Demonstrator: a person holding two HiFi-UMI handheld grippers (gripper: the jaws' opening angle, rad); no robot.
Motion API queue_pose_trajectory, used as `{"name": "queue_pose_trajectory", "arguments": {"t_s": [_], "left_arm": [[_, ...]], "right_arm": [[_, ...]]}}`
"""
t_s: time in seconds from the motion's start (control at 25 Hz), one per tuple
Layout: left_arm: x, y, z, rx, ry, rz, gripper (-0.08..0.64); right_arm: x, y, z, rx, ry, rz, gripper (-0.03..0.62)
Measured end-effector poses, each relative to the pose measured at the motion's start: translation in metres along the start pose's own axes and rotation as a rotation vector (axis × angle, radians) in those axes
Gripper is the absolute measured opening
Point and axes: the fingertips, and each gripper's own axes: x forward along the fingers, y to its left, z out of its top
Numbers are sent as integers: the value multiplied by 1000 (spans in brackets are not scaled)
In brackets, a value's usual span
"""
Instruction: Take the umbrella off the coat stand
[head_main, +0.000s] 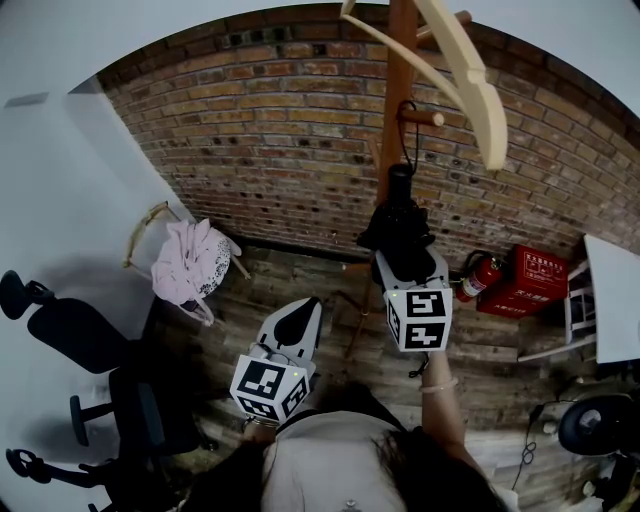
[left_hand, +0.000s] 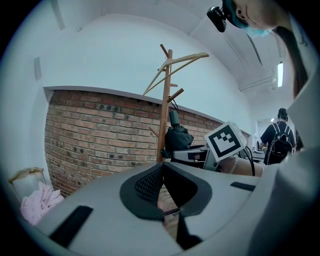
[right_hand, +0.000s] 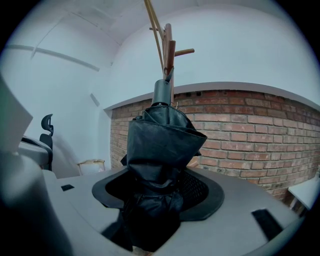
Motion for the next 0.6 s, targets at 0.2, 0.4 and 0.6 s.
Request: {"name": "queue_pose_trajectory", "arguments": {"t_s": [0.2,0.4,0.6], "left_arm": [[-5,-1,2,2,-5,-5,11],[-10,-5,5,4,-13,-21,11],[-13,-12,8,2,-23,-42,11]], "right_arm": [[-10,1,8,6,-27,-10,298],[-21,3,16,4,-47,-16,298],[-32,3,21,4,-64,-27,298]]}}
